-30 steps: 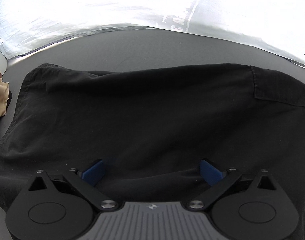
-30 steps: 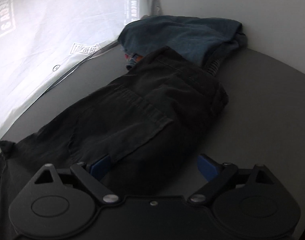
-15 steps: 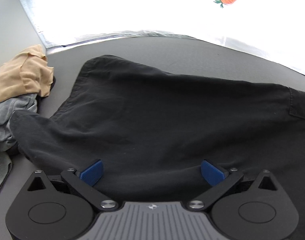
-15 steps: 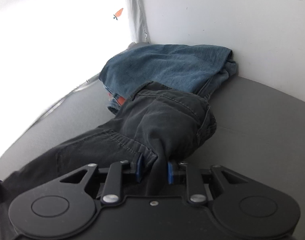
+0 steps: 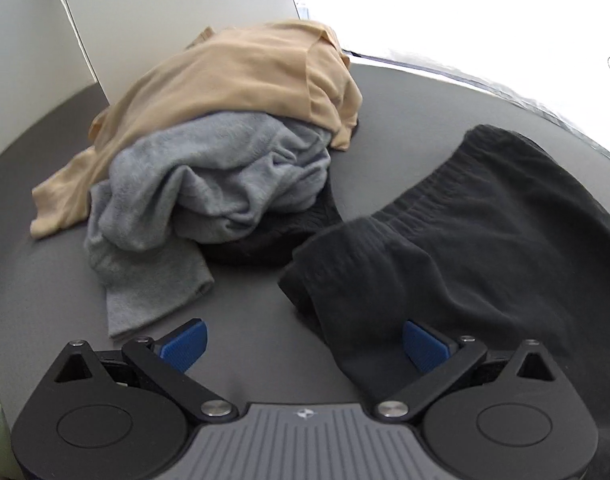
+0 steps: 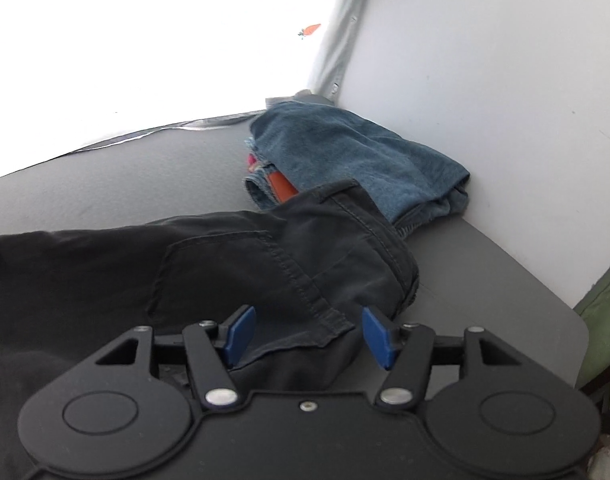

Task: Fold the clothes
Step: 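Smooth the folded black trousers with both tools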

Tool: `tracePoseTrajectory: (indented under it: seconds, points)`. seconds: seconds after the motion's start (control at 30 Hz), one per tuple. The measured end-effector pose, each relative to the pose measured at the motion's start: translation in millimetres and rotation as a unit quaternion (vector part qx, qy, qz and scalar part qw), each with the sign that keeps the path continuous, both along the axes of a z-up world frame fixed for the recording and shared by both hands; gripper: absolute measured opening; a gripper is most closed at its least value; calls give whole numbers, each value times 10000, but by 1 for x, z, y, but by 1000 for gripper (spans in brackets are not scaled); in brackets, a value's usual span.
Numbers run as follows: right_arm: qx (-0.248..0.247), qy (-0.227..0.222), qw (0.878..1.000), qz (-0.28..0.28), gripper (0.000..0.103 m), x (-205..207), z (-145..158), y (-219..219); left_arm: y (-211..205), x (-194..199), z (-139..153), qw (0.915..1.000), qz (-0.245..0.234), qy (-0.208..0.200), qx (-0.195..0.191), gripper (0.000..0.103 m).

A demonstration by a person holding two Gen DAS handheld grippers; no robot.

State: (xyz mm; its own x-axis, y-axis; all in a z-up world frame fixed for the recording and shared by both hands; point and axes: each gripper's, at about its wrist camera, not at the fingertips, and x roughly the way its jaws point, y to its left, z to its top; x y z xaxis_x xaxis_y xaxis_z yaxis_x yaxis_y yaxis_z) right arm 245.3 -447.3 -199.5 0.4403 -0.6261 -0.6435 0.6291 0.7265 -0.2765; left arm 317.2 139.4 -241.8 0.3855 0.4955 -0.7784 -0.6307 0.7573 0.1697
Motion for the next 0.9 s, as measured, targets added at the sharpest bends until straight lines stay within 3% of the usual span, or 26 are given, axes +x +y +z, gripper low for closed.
tracePoseTrajectory:
  seconds: [0.1,0.2,0.27,0.33,0.47,0.53,0.63,0.73,0.8,0.9]
  points:
    - [-164,27,9967,790,70,11,12,48,-7,7,17,9954,-383,-30,875,102]
    - [0,43,9832,1824,71,34,16,106,-14,21,35,9875,-1129,-260,1071,102]
    - [146,58,9637,2664,67,55,15,151,-16,36,40,9830,-1553,-484,855,102]
    - [103,91,9316,3631,63,77,13,204,-19,50,44,9757,-1973,-707,636,102]
    - [-141,167,8387,5442,61,116,-5,311,-18,80,34,9645,-2505,-802,246,102]
    - [-400,297,8038,5928,61,140,-23,352,-15,85,33,9616,-2575,-947,111,102]
    - [-931,429,8018,5887,59,188,-50,394,-1,92,26,9631,-2360,-1201,-481,102]
    - [-713,461,8385,5382,57,247,-58,400,8,96,7,9604,-2190,-1382,-1028,102]
    - [-693,526,8627,4981,55,274,-59,396,7,99,-13,9636,-2182,-1223,-941,102]
    - [-571,553,8786,4708,55,280,-49,382,9,94,-35,9702,-2041,-1106,-694,103]
